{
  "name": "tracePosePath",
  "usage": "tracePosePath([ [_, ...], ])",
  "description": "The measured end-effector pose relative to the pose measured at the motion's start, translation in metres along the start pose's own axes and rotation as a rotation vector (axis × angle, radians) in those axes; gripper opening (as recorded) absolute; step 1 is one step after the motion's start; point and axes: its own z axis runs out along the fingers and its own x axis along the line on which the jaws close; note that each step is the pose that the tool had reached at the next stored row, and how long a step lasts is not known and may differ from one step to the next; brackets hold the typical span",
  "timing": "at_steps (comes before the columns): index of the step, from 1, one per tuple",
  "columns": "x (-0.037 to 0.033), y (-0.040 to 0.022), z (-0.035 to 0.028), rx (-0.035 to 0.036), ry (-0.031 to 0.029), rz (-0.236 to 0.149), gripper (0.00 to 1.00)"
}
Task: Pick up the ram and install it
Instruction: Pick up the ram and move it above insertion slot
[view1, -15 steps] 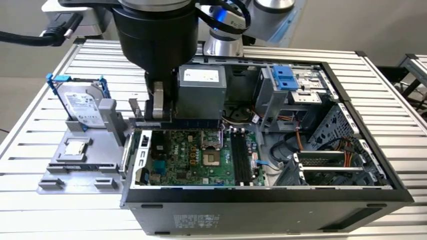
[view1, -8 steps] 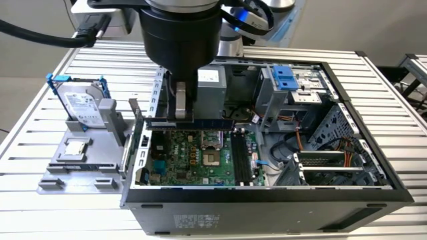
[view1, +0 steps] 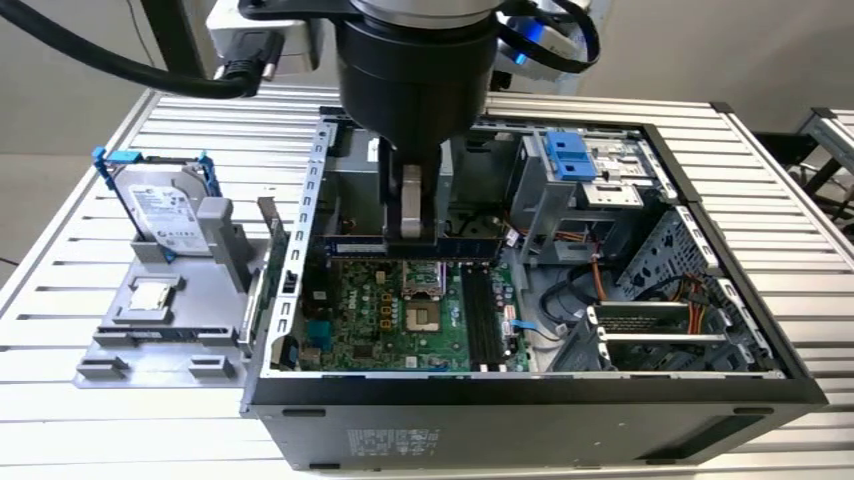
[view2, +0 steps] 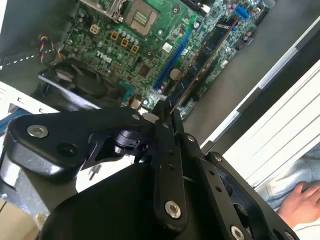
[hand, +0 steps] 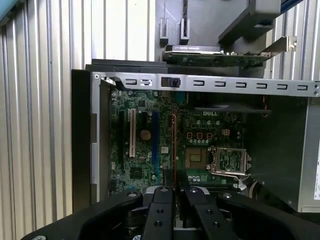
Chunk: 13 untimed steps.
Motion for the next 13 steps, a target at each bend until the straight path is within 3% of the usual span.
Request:
tracePosePath([
  [13, 0.0002, -0.0450, -0.0006, 0.0000, 0.0000, 0.000, 0.00],
])
